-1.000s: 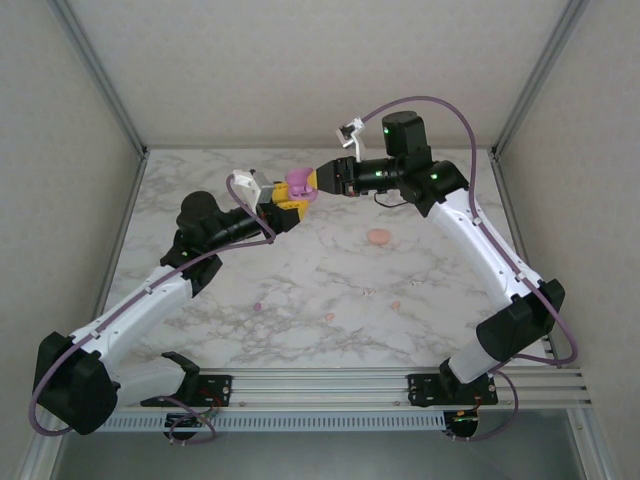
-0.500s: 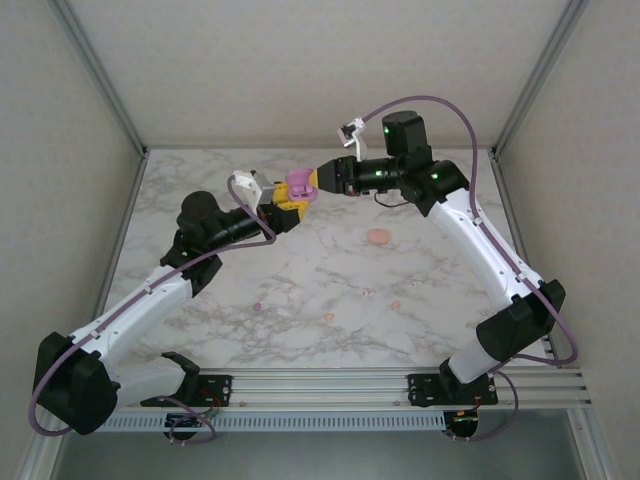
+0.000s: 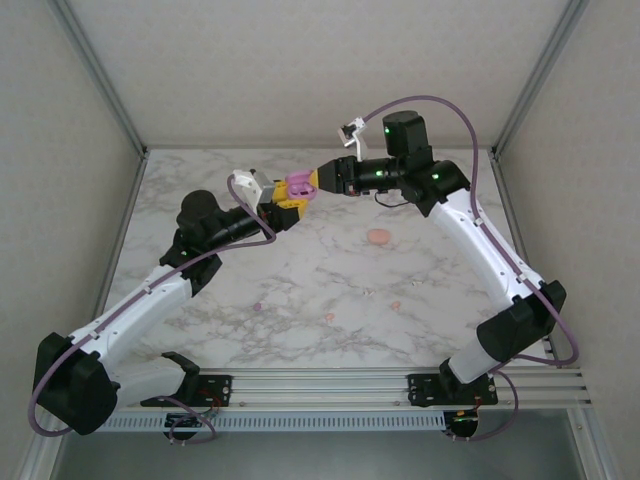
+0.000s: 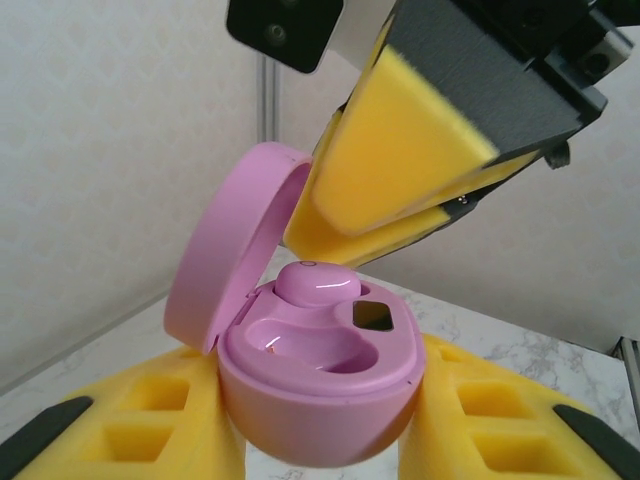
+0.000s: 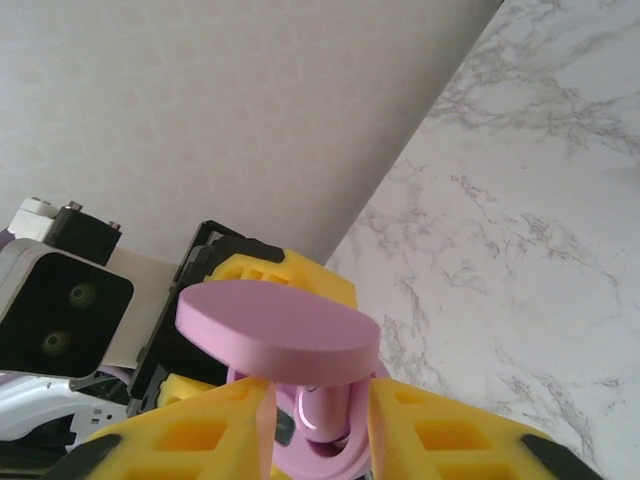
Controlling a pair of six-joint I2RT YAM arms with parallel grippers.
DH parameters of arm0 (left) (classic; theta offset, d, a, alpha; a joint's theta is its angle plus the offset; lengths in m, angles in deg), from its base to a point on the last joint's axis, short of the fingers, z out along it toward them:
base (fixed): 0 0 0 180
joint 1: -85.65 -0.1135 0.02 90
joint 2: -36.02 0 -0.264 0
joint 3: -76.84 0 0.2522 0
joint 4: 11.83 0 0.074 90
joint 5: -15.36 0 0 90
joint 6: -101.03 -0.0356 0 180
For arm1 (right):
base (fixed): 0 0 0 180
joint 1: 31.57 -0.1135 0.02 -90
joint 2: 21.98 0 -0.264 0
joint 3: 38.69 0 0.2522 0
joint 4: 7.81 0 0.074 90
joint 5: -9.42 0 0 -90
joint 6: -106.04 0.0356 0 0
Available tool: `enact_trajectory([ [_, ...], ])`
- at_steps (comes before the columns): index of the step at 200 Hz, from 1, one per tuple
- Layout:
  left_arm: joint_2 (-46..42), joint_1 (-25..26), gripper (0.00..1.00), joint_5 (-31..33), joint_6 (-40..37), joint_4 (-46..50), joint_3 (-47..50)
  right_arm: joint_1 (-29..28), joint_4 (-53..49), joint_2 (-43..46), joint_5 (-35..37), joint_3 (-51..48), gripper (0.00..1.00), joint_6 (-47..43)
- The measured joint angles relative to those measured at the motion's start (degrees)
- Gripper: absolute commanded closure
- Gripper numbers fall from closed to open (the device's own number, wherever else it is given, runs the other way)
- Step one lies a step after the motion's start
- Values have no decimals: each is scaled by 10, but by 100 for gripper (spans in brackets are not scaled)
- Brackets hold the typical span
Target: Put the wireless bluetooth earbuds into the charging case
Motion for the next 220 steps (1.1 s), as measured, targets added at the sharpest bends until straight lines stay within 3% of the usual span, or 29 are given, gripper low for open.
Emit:
enact_trajectory([
  [60, -5, 1, 71, 23, 5, 5, 0, 0, 0, 77, 63, -29, 60, -3],
  [131, -38, -12, 71, 75, 44, 5, 2, 1, -17, 130, 224, -130, 60, -1],
  [171, -83, -24, 71, 124, 43, 29, 1, -11, -12, 85, 238, -226, 60, 37],
  [220, -112, -25, 71, 159, 28, 87, -33, -113, 18, -72, 238, -253, 60, 63],
])
